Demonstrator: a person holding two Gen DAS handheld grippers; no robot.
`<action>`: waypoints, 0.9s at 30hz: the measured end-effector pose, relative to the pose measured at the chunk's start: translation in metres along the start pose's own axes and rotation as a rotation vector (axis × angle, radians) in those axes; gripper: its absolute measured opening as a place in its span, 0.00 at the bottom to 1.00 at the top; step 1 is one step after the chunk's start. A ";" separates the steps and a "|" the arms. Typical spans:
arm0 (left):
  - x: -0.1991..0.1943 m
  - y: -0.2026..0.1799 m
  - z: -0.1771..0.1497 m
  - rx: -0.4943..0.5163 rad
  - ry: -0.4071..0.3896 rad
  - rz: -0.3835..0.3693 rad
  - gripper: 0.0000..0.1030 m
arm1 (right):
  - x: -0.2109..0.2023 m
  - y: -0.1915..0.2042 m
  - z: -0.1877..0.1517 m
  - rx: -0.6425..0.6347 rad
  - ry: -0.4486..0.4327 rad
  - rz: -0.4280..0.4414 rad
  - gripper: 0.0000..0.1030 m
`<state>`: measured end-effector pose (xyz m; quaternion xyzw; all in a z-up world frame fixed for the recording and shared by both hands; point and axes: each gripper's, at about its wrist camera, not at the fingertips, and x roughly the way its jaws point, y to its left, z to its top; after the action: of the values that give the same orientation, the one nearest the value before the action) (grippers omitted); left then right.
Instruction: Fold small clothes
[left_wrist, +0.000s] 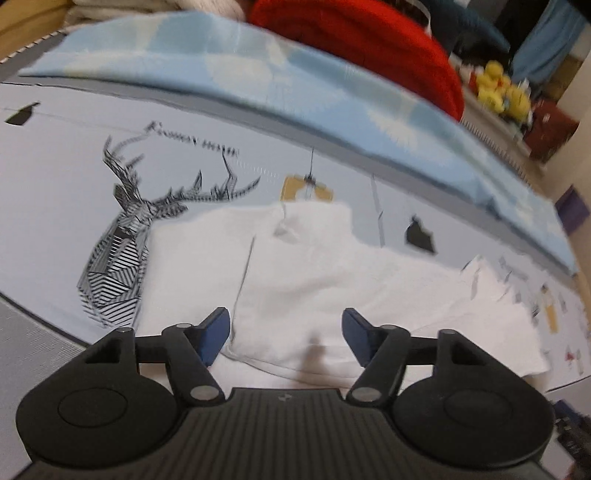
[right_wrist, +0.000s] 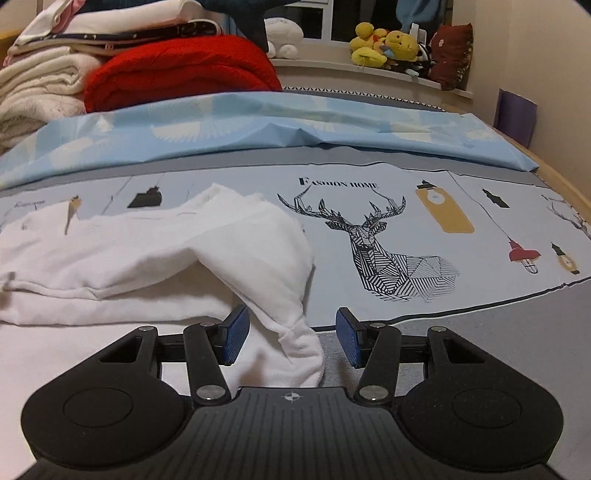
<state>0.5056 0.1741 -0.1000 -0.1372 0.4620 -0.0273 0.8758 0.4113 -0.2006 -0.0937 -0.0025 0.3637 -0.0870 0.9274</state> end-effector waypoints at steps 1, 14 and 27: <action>0.006 0.001 -0.001 -0.003 0.009 0.016 0.69 | 0.002 -0.001 0.000 0.000 0.006 -0.003 0.52; -0.058 -0.005 0.013 0.030 -0.108 -0.116 0.03 | 0.011 0.006 -0.002 -0.080 -0.007 -0.081 0.51; -0.027 0.058 -0.006 0.003 0.029 0.033 0.17 | 0.013 -0.009 0.001 -0.038 0.024 -0.052 0.46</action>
<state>0.4804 0.2327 -0.0972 -0.1280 0.4767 -0.0154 0.8696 0.4201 -0.2113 -0.1012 -0.0285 0.3762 -0.1043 0.9202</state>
